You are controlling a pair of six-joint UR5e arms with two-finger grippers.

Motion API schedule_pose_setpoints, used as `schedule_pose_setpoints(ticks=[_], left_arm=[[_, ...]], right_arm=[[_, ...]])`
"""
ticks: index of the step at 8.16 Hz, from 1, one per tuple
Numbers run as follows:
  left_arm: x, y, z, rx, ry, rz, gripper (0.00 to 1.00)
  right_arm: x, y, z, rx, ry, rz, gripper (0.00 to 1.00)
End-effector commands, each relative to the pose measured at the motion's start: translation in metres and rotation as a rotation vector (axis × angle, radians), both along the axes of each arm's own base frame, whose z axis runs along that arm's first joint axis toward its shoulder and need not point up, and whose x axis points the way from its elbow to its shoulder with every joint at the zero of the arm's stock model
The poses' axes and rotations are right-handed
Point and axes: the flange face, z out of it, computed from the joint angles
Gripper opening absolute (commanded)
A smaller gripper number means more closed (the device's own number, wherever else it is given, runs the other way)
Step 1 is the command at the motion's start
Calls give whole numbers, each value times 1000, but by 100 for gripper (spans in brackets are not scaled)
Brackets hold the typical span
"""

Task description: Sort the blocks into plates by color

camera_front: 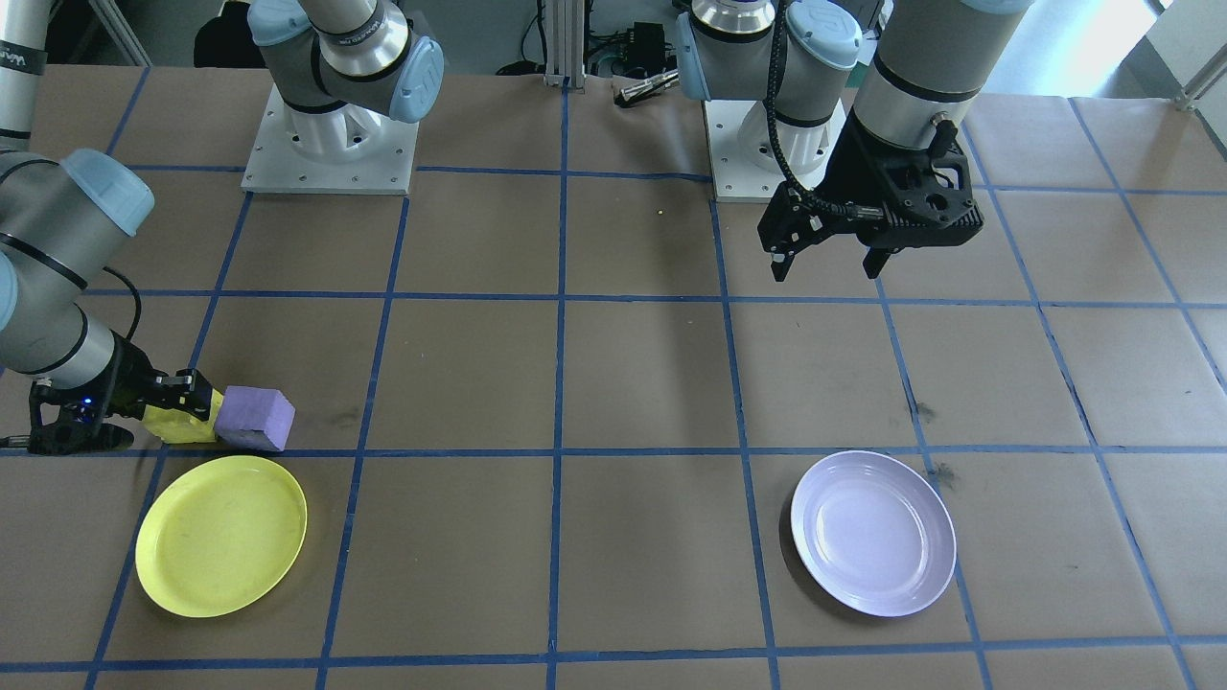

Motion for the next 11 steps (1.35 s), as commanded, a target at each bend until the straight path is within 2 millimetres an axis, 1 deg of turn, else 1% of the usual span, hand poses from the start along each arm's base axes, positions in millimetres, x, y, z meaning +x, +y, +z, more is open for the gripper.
schedule_pose_setpoints(ticks=[1,2,3,4,5,6,7,8,9,10,11], left_arm=[[0,0,2,-3,-1,0,100],[0,0,0,0,-1,0,100],[0,0,1,-2,-1,0,100],[0,0,0,0,-1,0,100],[0,0,0,1,-1,0,100],[0,0,-1,3,0,0,100],[0,1,-1,3,-1,0,100],[2,2,4,-6,-3,5,100],[4,1,1,-1,2,0,100],[4,-1,0,-1,-1,0,100],[4,0,-1,2,0,0,100]], right_arm=[[-3,-6,19,-6,9,-3,45],[-9,-21,47,-22,15,-8,45],[-14,-41,75,-15,7,-23,45],[-8,-61,87,-5,8,-86,45],[12,-80,87,-20,6,-73,45],[39,-96,81,-21,14,-105,46],[63,-117,77,-44,25,-109,46],[84,-136,69,-49,25,-93,46],[86,-143,53,-41,28,-86,46],[86,-144,51,-49,33,-93,47],[85,-145,49,-47,38,-90,51]])
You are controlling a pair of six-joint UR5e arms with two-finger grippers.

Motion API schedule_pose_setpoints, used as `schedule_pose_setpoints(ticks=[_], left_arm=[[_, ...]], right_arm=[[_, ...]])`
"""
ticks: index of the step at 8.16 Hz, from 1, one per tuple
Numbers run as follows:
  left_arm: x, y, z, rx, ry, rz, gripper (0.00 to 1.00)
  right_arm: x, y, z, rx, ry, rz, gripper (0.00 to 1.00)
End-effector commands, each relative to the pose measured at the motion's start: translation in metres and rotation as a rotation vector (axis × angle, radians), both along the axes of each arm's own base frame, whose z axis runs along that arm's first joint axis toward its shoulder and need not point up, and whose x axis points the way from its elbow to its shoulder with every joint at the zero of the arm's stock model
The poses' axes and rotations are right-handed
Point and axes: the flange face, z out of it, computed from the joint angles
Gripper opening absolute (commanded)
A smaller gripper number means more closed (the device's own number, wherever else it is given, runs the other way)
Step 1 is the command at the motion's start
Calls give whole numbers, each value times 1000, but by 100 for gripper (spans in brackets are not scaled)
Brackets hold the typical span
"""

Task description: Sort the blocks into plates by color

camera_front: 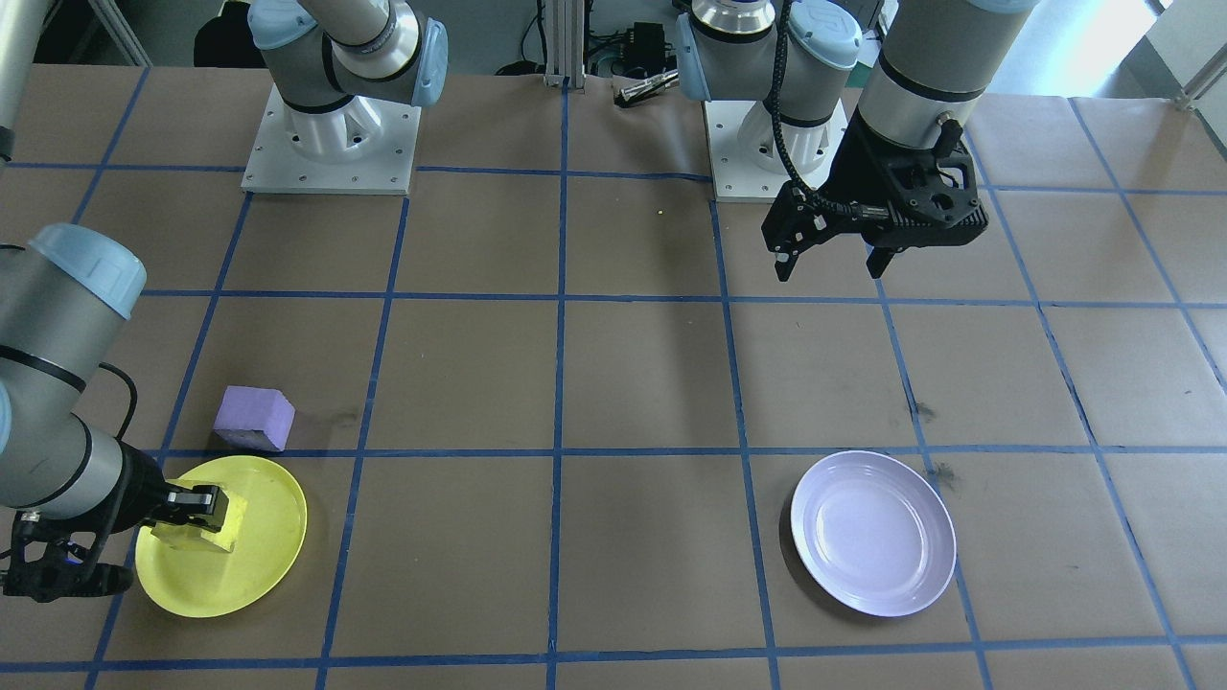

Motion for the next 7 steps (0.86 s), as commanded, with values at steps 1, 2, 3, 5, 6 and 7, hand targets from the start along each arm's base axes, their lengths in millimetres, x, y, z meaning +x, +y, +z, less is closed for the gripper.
schedule_pose_setpoints(ticks=[1,2,3,5,6,7], left_arm=[[1,0,1,-3,-4,0,100],[1,-1,1,-1,-2,1,100],[1,-1,-1,2,-3,0,100],[1,0,0,0,-4,0,100],[1,0,-1,2,-3,0,100],[1,0,0,0,-4,0,100]], right_arm=[[3,-4,-14,14,9,0,100],[3,-3,-13,19,13,1,100],[3,-2,-5,11,13,-1,100],[6,10,14,36,5,-3,100],[10,25,12,100,-16,-23,100],[15,49,-2,157,-27,-41,100]])
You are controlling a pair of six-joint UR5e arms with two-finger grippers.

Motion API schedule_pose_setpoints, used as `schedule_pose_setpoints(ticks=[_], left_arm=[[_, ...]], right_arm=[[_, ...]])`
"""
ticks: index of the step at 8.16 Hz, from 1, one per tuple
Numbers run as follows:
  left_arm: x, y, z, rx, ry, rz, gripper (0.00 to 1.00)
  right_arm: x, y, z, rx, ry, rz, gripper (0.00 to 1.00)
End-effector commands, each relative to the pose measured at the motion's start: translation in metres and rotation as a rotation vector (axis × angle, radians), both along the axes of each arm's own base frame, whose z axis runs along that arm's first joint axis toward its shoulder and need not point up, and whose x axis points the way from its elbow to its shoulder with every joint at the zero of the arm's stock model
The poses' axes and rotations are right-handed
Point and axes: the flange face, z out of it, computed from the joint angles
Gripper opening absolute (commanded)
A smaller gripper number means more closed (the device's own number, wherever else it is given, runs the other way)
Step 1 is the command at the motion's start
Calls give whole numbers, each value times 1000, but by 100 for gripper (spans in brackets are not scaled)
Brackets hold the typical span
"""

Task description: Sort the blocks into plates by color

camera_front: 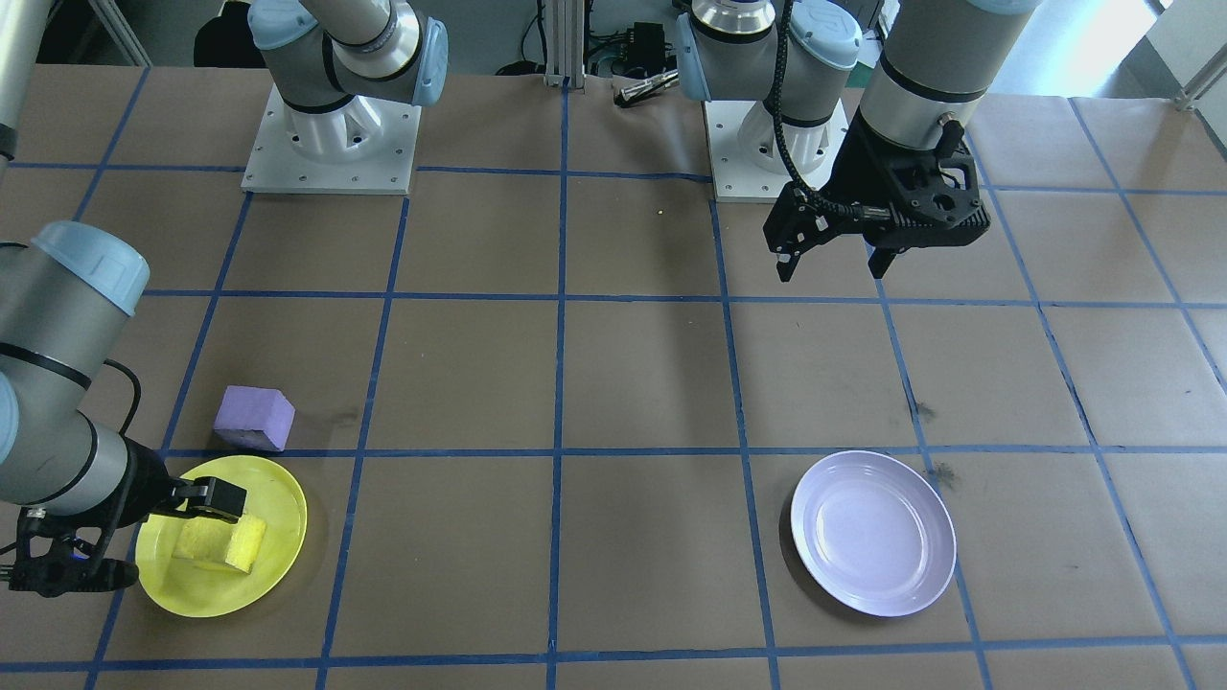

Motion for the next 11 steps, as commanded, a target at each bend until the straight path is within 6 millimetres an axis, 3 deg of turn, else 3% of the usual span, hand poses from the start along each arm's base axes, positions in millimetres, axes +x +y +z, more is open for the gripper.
schedule_pose_setpoints(ticks=[1,4,7,8,10,11], left_arm=[[0,-1,-2,4,0,0,100],[0,-1,-1,1,0,-2,100],[0,-1,-2,2,0,-2,100],[0,-1,0,-1,0,-2,100],[0,-1,0,-2,0,-2,100],[0,-1,-2,2,0,-2,100]], right_arm=[[10,55,-31,101,-14,-15,100],[7,73,-45,63,31,22,100],[8,89,-85,150,15,20,96],[8,90,-88,158,15,13,88],[8,92,-88,167,14,6,59],[8,93,-86,169,14,4,52]])
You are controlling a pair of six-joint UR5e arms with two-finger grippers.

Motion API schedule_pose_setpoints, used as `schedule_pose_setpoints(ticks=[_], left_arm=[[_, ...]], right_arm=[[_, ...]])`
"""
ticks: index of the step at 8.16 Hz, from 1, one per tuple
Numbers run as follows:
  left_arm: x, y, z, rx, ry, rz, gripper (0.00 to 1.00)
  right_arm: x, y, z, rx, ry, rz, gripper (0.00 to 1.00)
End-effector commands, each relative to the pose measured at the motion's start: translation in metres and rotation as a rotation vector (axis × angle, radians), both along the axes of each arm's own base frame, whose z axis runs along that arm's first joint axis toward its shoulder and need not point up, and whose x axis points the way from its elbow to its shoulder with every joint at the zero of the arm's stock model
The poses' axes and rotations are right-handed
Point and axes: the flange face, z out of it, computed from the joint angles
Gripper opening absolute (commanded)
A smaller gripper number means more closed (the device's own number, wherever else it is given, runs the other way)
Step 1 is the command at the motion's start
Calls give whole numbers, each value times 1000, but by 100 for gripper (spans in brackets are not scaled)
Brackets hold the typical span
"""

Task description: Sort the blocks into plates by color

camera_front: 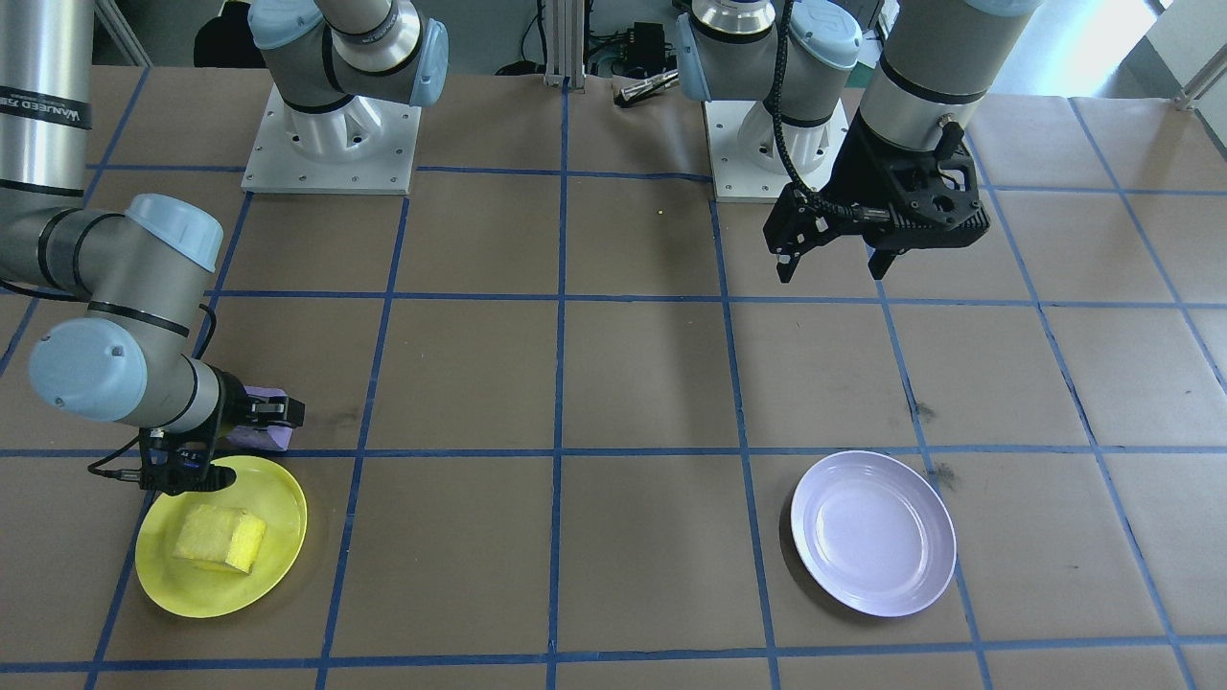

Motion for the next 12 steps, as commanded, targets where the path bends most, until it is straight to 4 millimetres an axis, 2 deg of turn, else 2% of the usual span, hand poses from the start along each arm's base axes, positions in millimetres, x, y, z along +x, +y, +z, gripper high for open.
schedule_pose_setpoints(ticks=[1,2,3,4,5,7,9,11,12], left_arm=[[0,0,-1,5,0,0,100],[0,0,-1,5,0,0,100],[1,0,-1,5,0,2,100],[0,0,-1,5,0,0,100],[0,0,-1,5,0,0,100],[0,0,-1,5,0,0,100],[1,0,-1,5,0,2,100],[0,0,-1,5,0,0,100],[0,0,-1,5,0,0,100]], right_arm=[[0,0,5,12,-3,-8,47],[5,1,9,16,-12,-32,45],[24,4,23,0,-12,-99,46],[69,8,34,-15,-69,-97,46],[121,17,38,-17,-49,-110,46],[237,48,46,-41,-31,-27,49],[334,69,79,-84,-126,28,49],[390,82,88,-84,-177,40,52],[408,83,86,-65,-217,48,52]])
